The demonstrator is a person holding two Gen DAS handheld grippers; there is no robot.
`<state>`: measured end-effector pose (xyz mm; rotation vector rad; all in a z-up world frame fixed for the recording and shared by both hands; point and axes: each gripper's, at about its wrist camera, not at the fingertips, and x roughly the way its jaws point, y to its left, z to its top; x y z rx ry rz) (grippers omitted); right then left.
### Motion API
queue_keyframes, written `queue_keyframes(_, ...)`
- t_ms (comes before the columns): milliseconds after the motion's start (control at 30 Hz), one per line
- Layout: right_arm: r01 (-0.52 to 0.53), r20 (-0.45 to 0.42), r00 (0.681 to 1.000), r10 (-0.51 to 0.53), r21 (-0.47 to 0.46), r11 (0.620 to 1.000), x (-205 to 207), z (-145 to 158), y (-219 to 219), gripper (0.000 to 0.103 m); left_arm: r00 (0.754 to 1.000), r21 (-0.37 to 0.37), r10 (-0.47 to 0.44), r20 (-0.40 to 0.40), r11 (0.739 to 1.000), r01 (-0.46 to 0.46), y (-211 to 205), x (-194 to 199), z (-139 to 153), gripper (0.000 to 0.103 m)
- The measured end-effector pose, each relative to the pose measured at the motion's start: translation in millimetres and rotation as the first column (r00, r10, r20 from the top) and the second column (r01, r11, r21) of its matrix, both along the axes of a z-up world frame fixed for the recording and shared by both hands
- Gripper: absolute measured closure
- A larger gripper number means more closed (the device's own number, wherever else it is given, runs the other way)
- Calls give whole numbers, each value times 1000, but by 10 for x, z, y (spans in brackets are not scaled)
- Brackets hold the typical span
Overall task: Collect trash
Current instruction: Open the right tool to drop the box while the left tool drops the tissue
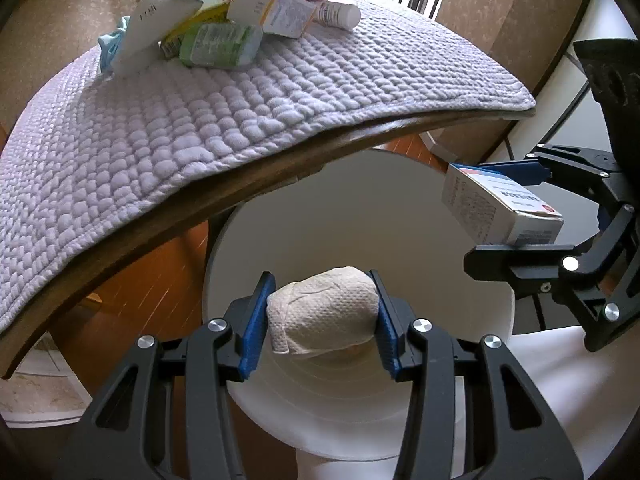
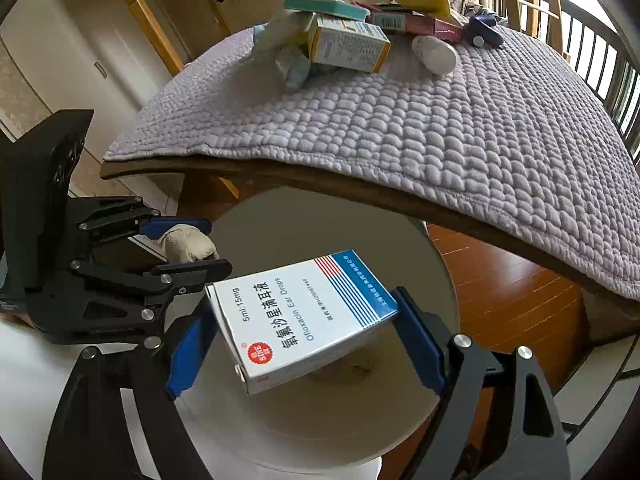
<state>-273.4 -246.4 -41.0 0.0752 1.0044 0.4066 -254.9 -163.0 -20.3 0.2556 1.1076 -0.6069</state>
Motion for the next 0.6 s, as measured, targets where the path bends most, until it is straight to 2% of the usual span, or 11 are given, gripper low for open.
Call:
queue_keyframes(333, 0, -7, 1000, 0, -36, 999, 5, -182, 142, 20, 1000, 21, -2, -14, 1000, 2, -122, 67, -156, 55)
queue_keyframes(400, -2, -12, 1000, 1, -38, 999, 11, -212, 171, 20, 1000, 25, -3, -14, 1000, 3, -14, 35, -161, 55)
queue_keyframes(600, -9, -28, 1000, 8, -45, 999, 20, -300, 231, 20, 1000, 32, -1, -16, 999, 2, -47, 49, -238, 55)
